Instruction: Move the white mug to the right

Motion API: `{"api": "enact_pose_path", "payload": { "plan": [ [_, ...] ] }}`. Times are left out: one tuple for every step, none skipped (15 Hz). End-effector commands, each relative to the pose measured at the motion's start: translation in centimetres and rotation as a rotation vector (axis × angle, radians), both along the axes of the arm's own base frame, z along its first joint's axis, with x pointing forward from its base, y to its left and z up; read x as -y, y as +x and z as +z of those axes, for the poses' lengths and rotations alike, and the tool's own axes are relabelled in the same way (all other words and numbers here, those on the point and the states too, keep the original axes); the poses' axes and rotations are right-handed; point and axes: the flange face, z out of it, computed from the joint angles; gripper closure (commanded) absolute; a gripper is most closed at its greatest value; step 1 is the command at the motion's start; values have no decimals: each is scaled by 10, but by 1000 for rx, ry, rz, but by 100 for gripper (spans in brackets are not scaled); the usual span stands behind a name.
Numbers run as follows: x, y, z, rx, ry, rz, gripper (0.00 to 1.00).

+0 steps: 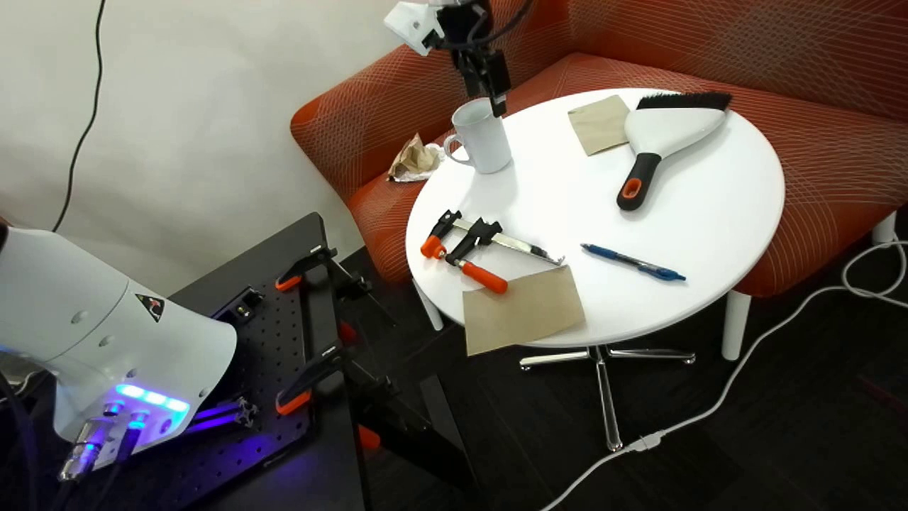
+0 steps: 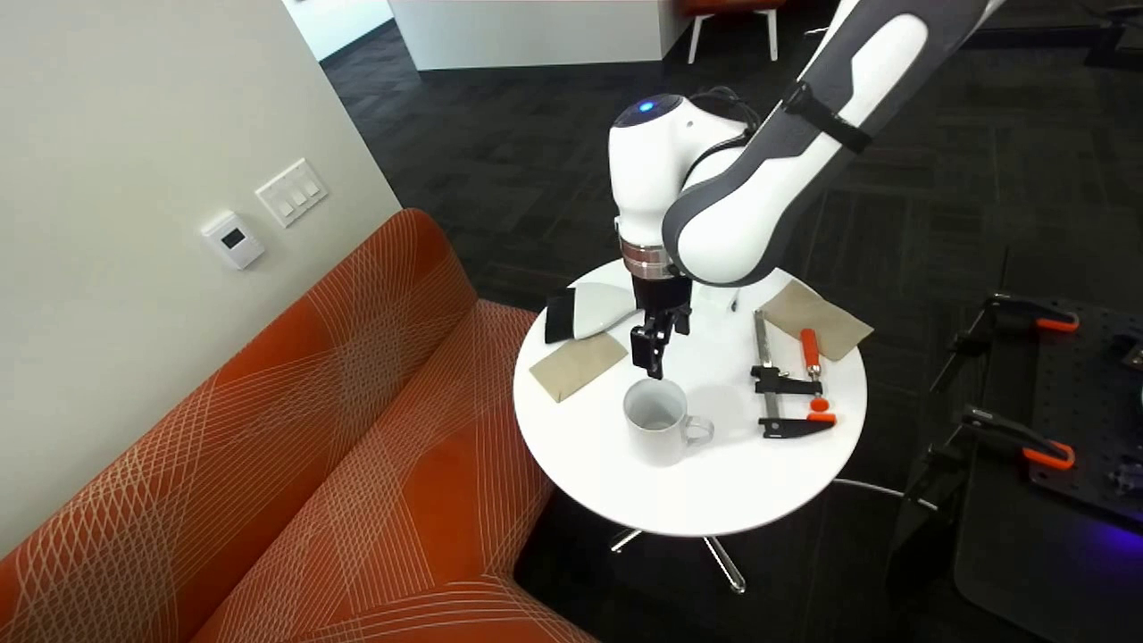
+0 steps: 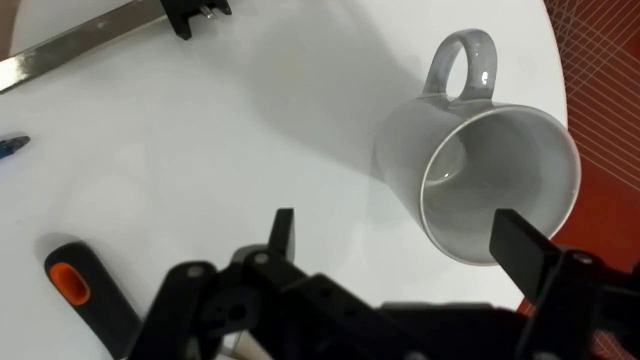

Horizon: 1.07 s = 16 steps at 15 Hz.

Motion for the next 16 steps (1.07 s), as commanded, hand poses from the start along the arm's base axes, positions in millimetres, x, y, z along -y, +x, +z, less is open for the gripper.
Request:
{"api": "enact_pose_path", "payload": {
  "plan": [
    [-6, 14, -18, -7, -2, -8, 0],
    [-7, 15, -23, -16, 0, -5, 0],
    [-9, 16, -27, -21, 1, -2, 0],
    [-11, 17, -31, -27, 1, -1, 0],
    [-12, 18, -35, -32, 0, -1, 0],
    [-13, 19, -39, -36, -1, -1, 0],
    [-15, 20, -42, -39, -2, 1, 0],
    [-18, 20, -45, -43, -4, 3, 0],
    [-20, 20, -48, -46, -5, 5, 0],
    [-22, 21, -51, -49, -9, 7, 0],
    [-24, 22, -54, -53, -12, 9, 0],
    [-27, 22, -57, -55, -14, 11, 0],
    [-28, 23, -60, -58, -20, 13, 11],
    [-30, 23, -61, -61, -19, 17, 28],
    [-32, 24, -63, -62, -24, 19, 34],
    [-33, 24, -65, -63, -23, 21, 41]
  ]
}}
